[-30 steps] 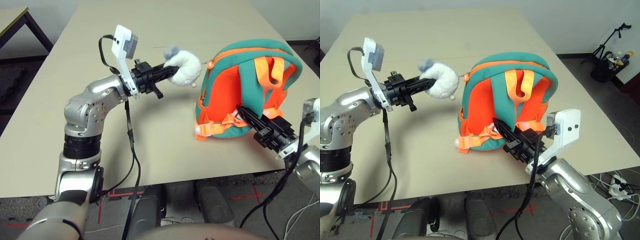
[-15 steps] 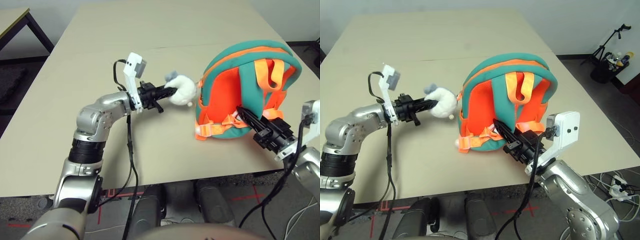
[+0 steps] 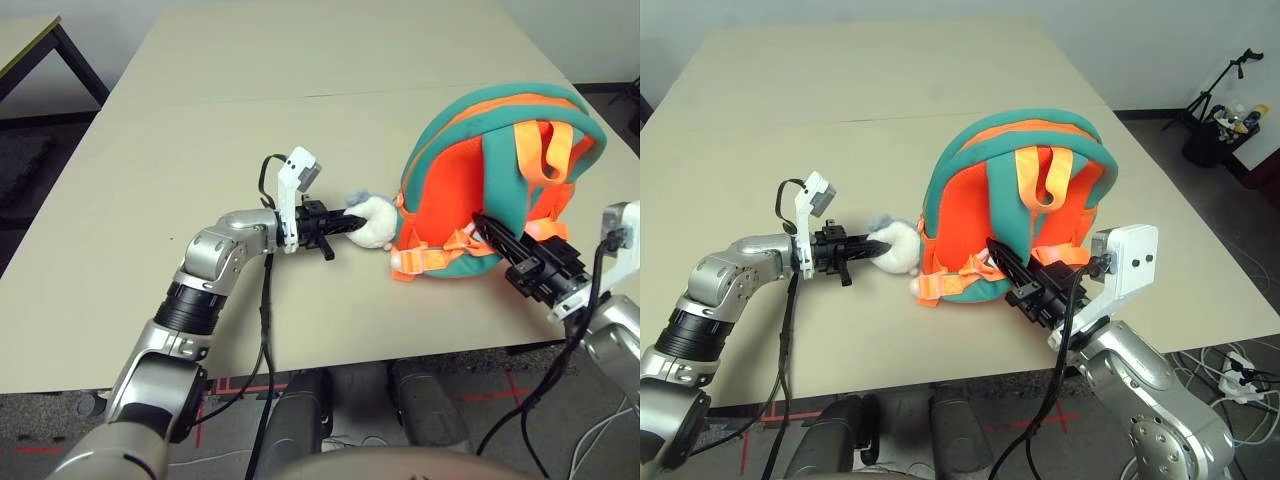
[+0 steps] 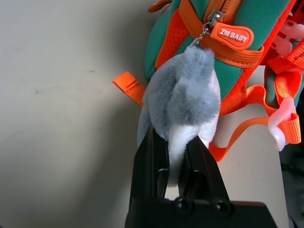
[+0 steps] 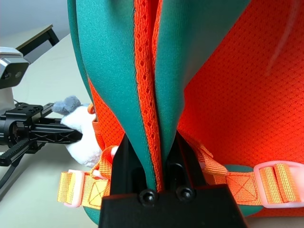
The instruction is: Put the pencil case into the backpack and zip it.
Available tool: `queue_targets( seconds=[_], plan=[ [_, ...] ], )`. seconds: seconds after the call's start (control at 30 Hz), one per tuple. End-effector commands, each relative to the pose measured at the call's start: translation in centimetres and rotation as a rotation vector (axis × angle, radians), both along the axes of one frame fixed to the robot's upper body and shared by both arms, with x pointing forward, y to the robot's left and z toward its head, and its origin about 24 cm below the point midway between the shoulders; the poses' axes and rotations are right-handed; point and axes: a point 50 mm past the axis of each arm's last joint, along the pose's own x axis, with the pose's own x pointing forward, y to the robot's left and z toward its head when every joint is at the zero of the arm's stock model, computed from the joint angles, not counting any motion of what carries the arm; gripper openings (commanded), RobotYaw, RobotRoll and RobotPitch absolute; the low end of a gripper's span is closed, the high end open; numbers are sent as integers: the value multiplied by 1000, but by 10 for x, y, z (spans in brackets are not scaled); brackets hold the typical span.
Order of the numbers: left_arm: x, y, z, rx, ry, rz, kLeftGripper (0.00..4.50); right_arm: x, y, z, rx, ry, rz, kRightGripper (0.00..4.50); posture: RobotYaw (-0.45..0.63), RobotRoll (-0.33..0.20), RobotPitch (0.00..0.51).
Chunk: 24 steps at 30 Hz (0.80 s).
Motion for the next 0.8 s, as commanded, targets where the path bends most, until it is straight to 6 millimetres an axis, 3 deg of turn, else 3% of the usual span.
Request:
queue_targets(
  seconds=[0.03, 0.07, 0.1, 0.27, 0.47, 0.53, 0.63, 0.8],
  plan=[
    [-2, 2, 7, -40, -23, 31, 148, -1, 0, -5, -4, 26, 12, 229, -202, 0, 153],
    [-2, 4, 14, -62, -47, 40, 148, -2, -1, -4, -9, 24, 12, 229, -201, 0, 151],
    [-3, 7, 23, -78, -68, 49, 874, -3, -3, -2, -15, 20, 9, 229, -200, 0, 149],
    [-19, 26, 64, -111, -137, 51, 2467, -15, -14, 13, -42, -4, -14, 1863, -193, 0, 142],
    [-50, 45, 81, -79, -24, -14, 4494, -36, -22, 26, -95, 56, -1, 3802, -223, 0, 131],
    [-55, 52, 84, -88, 30, -17, 4500, -45, -23, 27, -119, 118, 24, 4393, -240, 0, 130],
    [-57, 66, 85, -85, 79, 16, 4500, -60, -23, 28, -104, 222, 57, 4455, -267, 0, 126],
    [-44, 89, 82, -49, 27, 165, 4500, -77, -33, 31, -71, 314, 12, 4455, -293, 0, 114]
  ],
)
